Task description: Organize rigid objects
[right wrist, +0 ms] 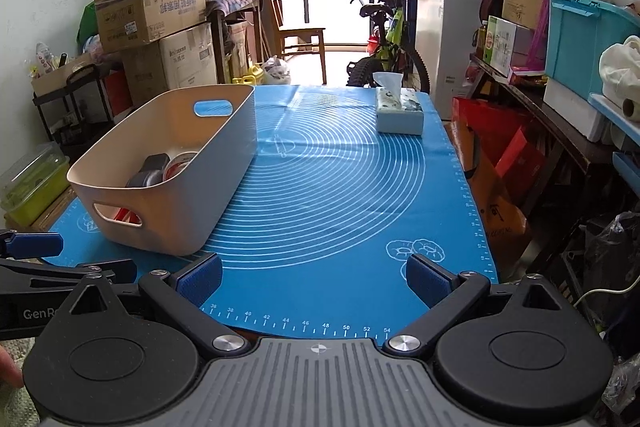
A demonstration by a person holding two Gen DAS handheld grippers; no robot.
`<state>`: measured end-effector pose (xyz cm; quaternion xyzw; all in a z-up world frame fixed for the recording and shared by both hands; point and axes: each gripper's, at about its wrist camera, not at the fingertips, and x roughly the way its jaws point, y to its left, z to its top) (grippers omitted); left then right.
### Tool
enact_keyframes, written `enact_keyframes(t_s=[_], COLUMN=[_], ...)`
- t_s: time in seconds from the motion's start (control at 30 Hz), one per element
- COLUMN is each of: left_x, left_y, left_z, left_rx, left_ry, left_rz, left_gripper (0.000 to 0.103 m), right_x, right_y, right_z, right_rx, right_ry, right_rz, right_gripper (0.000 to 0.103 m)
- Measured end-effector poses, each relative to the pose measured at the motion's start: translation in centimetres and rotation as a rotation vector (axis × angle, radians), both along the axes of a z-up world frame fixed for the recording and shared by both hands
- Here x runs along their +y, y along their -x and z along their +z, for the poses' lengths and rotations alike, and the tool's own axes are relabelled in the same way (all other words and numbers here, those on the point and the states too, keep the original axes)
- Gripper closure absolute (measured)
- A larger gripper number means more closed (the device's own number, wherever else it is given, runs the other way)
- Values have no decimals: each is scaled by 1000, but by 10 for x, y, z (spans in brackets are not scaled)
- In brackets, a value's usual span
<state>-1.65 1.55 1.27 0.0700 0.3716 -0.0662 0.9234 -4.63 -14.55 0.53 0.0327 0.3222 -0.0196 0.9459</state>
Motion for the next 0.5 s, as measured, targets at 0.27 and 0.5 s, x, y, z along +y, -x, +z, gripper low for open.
enact_keyframes(t_s=[0.27,0.5], left_x=[4,6], left_y=[-2,-3], left_z=[-1,-1], left_rx=[19,24], left_ry=[16,19], left_rz=[4,8], left_gripper=[24,24], right_x=[1,0], right_y=[0,-1], right_z=[0,0], right_rx=[4,7], right_ry=[0,-3], right_rz=[-13,-17], right_gripper=[5,5])
